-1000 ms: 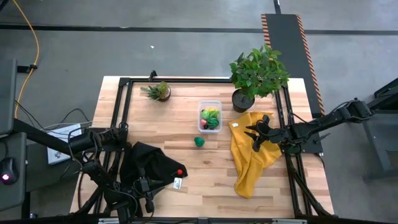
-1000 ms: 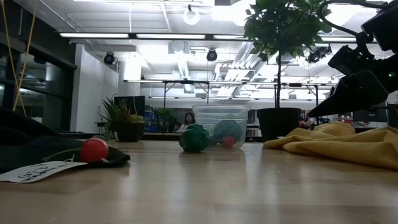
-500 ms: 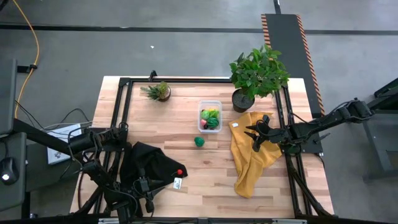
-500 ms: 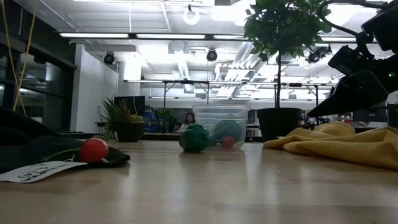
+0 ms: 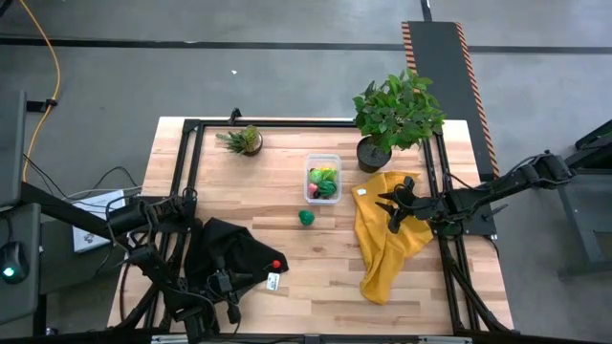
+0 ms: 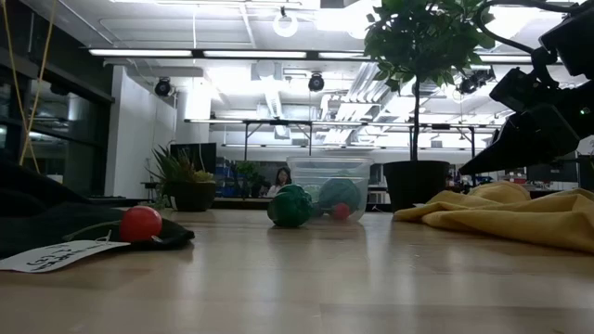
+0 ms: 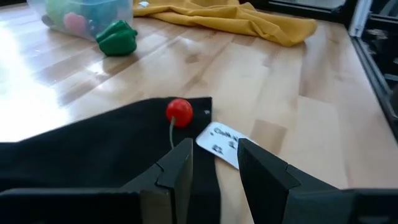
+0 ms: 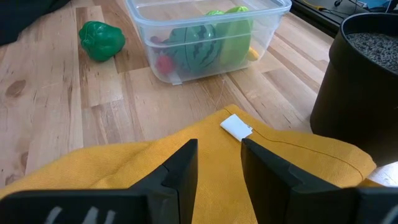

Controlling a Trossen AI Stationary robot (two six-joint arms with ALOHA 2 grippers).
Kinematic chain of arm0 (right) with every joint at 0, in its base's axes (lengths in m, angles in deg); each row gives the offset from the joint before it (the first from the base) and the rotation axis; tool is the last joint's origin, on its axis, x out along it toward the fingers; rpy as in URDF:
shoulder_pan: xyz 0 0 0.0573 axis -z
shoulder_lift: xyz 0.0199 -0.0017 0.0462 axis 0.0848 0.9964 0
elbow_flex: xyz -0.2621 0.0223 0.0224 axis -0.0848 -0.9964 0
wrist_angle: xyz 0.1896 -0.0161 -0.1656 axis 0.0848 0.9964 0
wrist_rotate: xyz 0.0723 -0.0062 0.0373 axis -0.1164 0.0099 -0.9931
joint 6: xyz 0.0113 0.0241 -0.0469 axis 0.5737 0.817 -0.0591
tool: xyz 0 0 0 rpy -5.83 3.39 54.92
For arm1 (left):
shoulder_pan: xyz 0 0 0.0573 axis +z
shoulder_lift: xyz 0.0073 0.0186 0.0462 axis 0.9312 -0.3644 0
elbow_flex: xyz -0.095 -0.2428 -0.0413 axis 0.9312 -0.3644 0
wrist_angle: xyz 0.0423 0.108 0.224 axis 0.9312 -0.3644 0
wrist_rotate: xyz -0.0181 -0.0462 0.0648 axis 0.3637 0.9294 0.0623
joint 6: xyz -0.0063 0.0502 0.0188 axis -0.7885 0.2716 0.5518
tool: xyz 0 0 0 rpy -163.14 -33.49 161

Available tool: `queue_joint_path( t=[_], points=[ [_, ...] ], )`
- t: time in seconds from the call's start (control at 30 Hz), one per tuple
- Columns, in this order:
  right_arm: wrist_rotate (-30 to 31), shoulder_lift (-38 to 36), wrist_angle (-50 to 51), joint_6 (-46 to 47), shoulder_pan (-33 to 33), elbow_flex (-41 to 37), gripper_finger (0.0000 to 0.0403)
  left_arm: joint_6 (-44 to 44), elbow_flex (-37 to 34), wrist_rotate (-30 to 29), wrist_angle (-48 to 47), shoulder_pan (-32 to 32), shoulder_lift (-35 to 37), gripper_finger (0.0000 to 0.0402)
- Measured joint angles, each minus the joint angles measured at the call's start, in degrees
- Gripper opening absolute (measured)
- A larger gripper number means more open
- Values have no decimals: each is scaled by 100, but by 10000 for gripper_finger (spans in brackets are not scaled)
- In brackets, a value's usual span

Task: Pick and placing Produce into tupperware
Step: Put the red cherry into the transparent bin

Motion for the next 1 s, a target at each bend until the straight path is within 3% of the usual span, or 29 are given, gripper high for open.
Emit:
queue_joint_path(
  t=[1.0],
  points=[
    [0, 0, 0, 0, -1, 0, 114, 114, -2, 305, 0, 452, -260, 120]
  ],
)
